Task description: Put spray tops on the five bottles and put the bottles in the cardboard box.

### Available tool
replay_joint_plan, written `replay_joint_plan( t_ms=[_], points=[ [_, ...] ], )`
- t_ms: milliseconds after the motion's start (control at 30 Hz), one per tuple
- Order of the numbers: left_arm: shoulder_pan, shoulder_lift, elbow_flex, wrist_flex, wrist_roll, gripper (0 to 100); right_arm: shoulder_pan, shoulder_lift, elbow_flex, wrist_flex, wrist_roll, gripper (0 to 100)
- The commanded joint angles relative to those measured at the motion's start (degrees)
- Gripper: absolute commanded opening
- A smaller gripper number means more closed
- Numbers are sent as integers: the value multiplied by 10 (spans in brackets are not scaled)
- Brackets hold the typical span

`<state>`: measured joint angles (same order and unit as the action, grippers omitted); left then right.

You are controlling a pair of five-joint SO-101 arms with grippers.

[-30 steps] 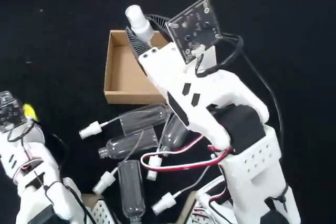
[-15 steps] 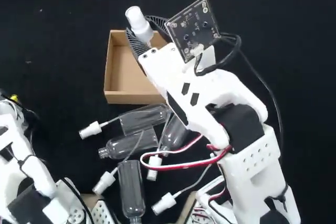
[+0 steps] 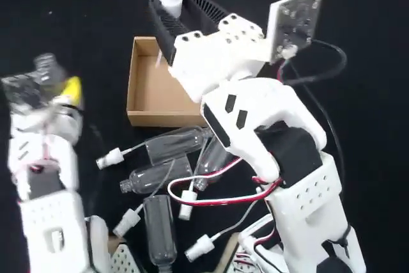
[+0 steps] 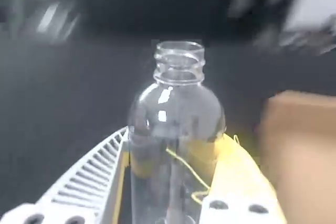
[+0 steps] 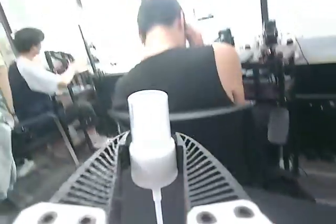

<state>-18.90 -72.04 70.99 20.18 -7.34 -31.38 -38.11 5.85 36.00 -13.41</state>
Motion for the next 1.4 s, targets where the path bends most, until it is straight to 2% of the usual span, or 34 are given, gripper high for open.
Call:
replay_joint_plan(
  t_ms=[0,133,267,567,667,900,1367],
  points=[
    [104,-120,50,-31,8,29,1,-15,-27,-56,-14,11],
    [145,-197,170,-148,9,29,-35,2,-29,-88,-6,11],
    [169,-264,259,-227,9,29,-74,40,-27,-97,47,11],
    [218,-324,263,-142,12,30,-94,69,-15,-84,59,11],
    [230,-324,263,-140,12,30,-100,39,7,-77,60,11],
    [226,-320,263,-139,12,30,-129,13,109,-179,80,10],
    [225,-322,263,-115,12,30,-126,-55,119,-171,100,10]
  ],
)
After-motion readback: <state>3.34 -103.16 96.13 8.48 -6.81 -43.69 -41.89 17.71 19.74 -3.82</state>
